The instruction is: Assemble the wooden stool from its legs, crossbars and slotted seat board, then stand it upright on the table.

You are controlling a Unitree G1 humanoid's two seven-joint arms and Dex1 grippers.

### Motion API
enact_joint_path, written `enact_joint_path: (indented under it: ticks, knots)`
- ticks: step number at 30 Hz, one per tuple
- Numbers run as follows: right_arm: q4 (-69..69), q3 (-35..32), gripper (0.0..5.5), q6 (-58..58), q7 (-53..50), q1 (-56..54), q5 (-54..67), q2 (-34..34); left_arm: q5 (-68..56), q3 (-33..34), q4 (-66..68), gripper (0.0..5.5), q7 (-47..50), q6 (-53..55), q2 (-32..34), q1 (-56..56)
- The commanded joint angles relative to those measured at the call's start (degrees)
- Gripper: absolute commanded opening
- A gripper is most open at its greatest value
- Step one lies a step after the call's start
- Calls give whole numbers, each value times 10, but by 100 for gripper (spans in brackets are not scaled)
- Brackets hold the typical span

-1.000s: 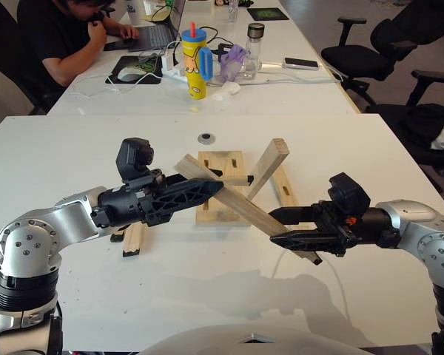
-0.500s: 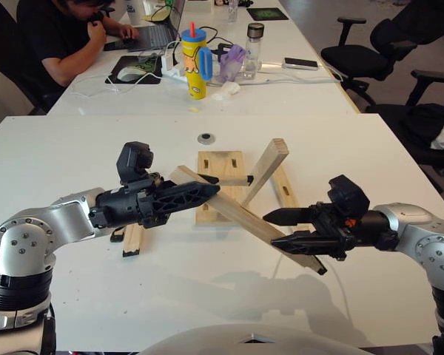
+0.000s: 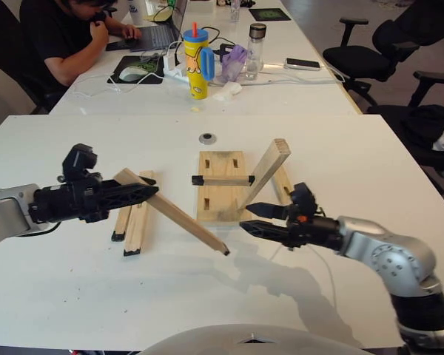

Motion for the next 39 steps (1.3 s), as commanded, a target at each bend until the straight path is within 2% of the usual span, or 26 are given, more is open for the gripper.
enact_joint_path:
  ticks: [1, 5, 9, 15, 18, 22, 26, 31, 36, 39]
  knots:
    - [37, 50, 363, -37, -80, -12, -82, 69, 67, 8, 59, 202, -62, -30, 37, -42]
    - [65, 54, 363, -62, -126, -25, -138, 98, 98, 3, 90, 202, -79, -40, 26, -80]
    - [101, 35, 363, -79, -131, -51, -186, 73, 101, 19, 78, 202, -60, -41, -4, -84]
    - [116, 23, 363, -78, -111, -68, -197, 75, 122, 26, 48, 202, -5, -66, -59, -92]
    - [91, 49, 363, -67, -92, -41, -203, 70, 134, 9, 26, 202, 25, -84, -95, -114]
    - [99, 72, 363, -102, -116, -25, -251, 86, 193, -32, 11, 202, 42, -130, -130, -134]
    - [130, 93, 363, -162, -162, -19, -322, 116, 253, -71, 17, 202, 30, -163, -134, -136]
    - [155, 96, 363, -196, -176, -7, -353, 141, 276, -95, 17, 202, 11, -171, -146, -137]
    - [151, 100, 284, -184, -167, 3, -347, 149, 278, -98, 10, 202, 5, -166, -153, -144]
    - [150, 107, 266, -183, -174, 8, -359, 151, 272, -98, 4, 202, 1, -157, -156, -153]
